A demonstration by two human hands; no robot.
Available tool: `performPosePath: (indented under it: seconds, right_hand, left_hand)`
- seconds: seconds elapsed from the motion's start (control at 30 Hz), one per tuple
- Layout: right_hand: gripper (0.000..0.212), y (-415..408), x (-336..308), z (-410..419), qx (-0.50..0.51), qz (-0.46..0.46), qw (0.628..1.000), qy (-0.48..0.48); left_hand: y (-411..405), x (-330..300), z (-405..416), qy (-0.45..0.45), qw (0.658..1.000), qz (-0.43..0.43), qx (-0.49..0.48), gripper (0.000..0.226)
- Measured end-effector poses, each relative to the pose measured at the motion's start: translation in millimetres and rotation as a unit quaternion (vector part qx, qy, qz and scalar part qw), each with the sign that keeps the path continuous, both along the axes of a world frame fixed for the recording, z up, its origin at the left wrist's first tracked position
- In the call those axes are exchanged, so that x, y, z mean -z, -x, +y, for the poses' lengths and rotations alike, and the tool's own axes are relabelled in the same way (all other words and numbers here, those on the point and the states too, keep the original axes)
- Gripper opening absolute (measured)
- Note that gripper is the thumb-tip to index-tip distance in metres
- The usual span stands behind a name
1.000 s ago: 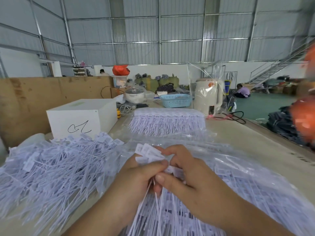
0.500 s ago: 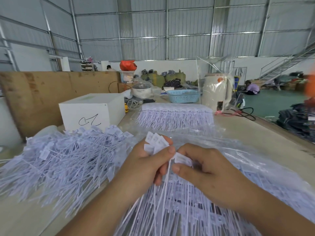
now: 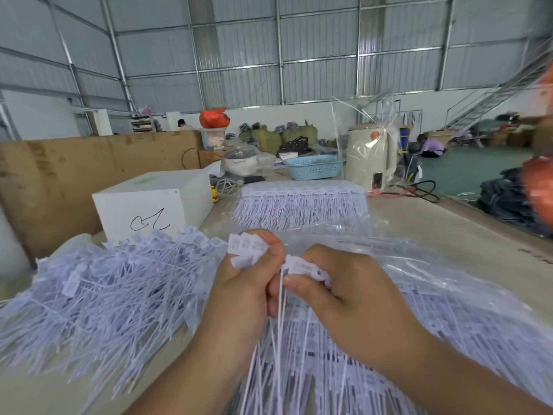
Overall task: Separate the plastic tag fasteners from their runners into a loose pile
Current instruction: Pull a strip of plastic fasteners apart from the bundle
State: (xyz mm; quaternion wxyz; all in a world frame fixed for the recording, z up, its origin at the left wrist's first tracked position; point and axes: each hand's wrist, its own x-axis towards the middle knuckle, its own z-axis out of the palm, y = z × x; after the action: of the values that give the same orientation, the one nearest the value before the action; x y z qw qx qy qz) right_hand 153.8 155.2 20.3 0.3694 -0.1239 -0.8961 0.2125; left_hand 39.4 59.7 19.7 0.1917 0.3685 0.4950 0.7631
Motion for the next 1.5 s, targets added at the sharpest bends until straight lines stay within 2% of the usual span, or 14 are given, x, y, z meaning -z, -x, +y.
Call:
performPosePath:
  seconds: [0.17, 0.3, 0.43, 0.53, 0.63, 0.77, 0.9, 1.03, 1.1, 1.2, 1.23, 1.33, 1.4, 1.5]
  right_hand:
    - [0.039, 7, 3, -12, 0.027, 0.059, 0.998, -0.023]
    - [0.025, 12, 7, -17, 0.035, 0.111, 0.993, -0.034]
    - [0.039, 10, 5, -4, 0.066, 0.154, 0.986, -0.009]
    - [0.034, 3, 4, 7, -0.009, 0.111, 0.993, 0.046]
    - [0.013, -4, 6, 9, -0.079, 0.052, 0.994, 0.047]
    - [0.027, -4, 8, 10, -0.093, 0.036, 0.994, 0.055]
    - [0.038, -4, 9, 8, -0.089, 0.009, 0.995, 0.052]
    - [0.038, -6, 8, 8, -0.112, -0.045, 0.991, 0.060]
    - [0.047, -6, 5, 7, -0.099, -0.066, 0.993, 0.025]
    - [0.063, -6, 2, 5, -0.059, -0.101, 0.992, -0.050]
    - [0.064, -6, 1, 5, -0.050, -0.105, 0.991, -0.071]
    - [0.068, -6, 2, 5, -0.038, -0.115, 0.989, -0.090]
    - [0.069, -6, 3, 7, -0.037, -0.114, 0.990, -0.071]
    - [0.057, -8, 1, 15, -0.060, -0.096, 0.993, -0.016]
  left_hand:
    - [-2, 0, 0, -0.036, 0.998, -0.043, -0.014, 0.008]
    - [-7, 2, 2, -0.082, 0.994, -0.052, -0.053, 0.013]
    - [6, 2, 1, -0.027, 0.992, -0.046, -0.114, 0.022]
    - [15, 2, 0, 0.010, 0.994, -0.049, -0.095, 0.025]
    - [5, 3, 2, 0.020, 0.999, -0.026, -0.035, 0.024]
    - [-12, 7, 5, 0.020, 0.999, 0.015, 0.026, 0.025]
    - [-11, 9, 5, 0.027, 0.999, 0.015, 0.041, 0.017]
    - [-7, 10, 3, 0.060, 0.996, 0.006, 0.073, 0.028]
    - [-5, 10, 2, 0.085, 0.992, 0.024, 0.085, 0.034]
    - [0, 11, 2, 0.104, 0.991, 0.027, 0.084, 0.060]
    - [0, 11, 2, 0.102, 0.991, 0.038, 0.081, 0.053]
    - [-2, 8, 3, 0.086, 0.990, 0.075, 0.081, 0.014]
    - [-2, 8, 5, 0.088, 0.991, 0.067, 0.079, 0.010]
    - [-2, 4, 4, 0.069, 0.995, 0.038, 0.061, 0.021]
